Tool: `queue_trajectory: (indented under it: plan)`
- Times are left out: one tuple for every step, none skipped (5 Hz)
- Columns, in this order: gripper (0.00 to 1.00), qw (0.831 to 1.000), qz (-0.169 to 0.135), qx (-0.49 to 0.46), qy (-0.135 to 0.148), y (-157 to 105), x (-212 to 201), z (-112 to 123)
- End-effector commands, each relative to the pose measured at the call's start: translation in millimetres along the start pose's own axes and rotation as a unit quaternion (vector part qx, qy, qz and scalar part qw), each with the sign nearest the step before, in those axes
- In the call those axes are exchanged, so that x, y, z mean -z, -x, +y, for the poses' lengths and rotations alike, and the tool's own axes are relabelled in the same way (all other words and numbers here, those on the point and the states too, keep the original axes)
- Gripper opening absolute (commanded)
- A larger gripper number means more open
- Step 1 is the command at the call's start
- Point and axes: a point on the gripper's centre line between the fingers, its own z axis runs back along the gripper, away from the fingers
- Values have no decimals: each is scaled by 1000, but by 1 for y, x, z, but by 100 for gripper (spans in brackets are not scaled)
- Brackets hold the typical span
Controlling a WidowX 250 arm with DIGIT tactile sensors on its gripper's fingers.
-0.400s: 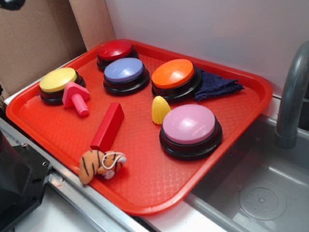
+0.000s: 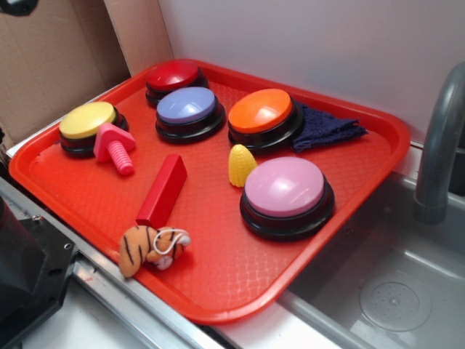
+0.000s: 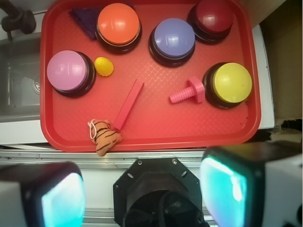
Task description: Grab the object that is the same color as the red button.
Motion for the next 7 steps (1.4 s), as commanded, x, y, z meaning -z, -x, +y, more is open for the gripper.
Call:
queue_trajectory:
  plan:
    - [100, 990, -10, -141, -10, -15, 46, -4]
    - [100, 980, -7, -201, -6, -20, 72, -5]
    - [100, 967, 1, -254, 6, -29, 111, -7]
    - [100, 959, 10, -283, 17, -34, 140, -8]
    - [100, 954, 18, -299, 8, -37, 164, -11]
    - [100, 952, 31, -306, 5, -38, 184, -15]
    - [100, 948, 39, -316, 1, -39, 196, -16]
